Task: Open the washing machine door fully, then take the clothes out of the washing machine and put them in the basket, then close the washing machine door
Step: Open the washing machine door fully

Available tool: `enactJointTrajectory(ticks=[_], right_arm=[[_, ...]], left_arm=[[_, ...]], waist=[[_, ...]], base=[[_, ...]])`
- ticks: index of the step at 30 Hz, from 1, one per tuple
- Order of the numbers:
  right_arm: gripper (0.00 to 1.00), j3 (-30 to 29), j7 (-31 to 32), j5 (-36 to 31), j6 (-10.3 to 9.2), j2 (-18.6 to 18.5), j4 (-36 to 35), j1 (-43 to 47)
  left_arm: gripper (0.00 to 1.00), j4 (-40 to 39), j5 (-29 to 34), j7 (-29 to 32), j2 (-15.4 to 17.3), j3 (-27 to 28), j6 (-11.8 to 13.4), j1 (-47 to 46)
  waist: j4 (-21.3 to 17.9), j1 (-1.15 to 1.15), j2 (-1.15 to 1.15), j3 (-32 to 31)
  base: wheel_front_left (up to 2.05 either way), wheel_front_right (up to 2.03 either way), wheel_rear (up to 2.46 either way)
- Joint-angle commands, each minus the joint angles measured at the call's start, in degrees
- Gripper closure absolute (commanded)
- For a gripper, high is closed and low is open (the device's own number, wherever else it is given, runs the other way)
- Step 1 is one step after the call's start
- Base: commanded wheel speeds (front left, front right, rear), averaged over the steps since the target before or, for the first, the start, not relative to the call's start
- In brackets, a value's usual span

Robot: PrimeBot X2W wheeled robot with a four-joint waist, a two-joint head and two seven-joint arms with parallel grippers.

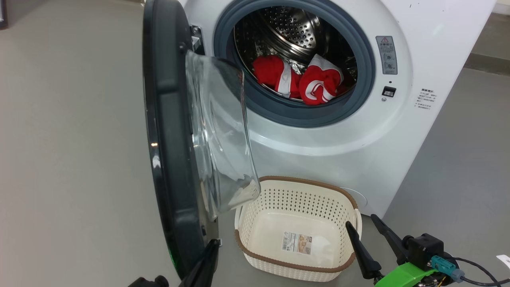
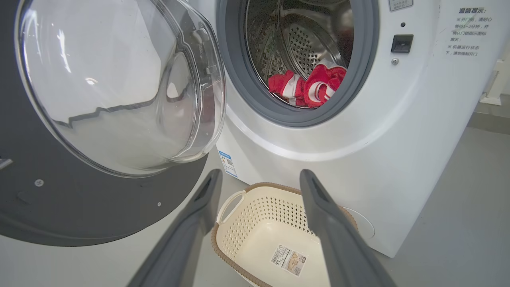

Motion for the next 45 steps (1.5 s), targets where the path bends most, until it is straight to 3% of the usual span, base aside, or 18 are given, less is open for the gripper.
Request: enactJointTrajectory(ticks=[1, 10, 24, 30, 45], right_arm=[[0.00, 1.28, -0.69, -0.41, 0.09, -0.22, -1.57, -0.68], [0.00, 1.61, -0.69, -0.46, 0.09, -0.12, -2.07, -0.68], [0.00, 1.61, -0.69, -1.26, 0.09, -0.67, -2.03, -2.36], [0.00, 1.63, -0.69, -1.71, 0.09, -0.79, -1.93, -3.70], [0.00, 2.18, -0.69, -2.19, 0.09, -1.06, -1.39, -6.48]], left_arm=[[1.00, -0.34, -0.17, -0.75, 0.13, 2.65, 0.09, -2.68], [1.00, 0.62, -0.13, -1.52, 1.29, 6.63, 1.89, -1.93], [1.00, 1.72, 1.02, -1.90, 3.97, 17.75, 5.10, -2.54], [1.00, 2.28, 1.77, -1.91, 3.50, 23.13, 5.13, -3.38], [1.00, 7.95, 4.40, -1.91, 3.21, 36.92, 2.52, -8.59]], waist=[[0.09, 0.00, 0.00, -0.10], [0.37, 0.00, 0.00, 0.43], [1.24, 0.00, 0.00, 3.78], [1.33, 0.00, 0.00, 5.46], [0.97, 0.00, 0.00, 8.23]], base=[[0.00, 0.00, 0.00], [0.00, 0.00, 0.00], [0.00, 0.00, 0.00], [0.00, 0.00, 0.00], [0.00, 0.00, 0.00]])
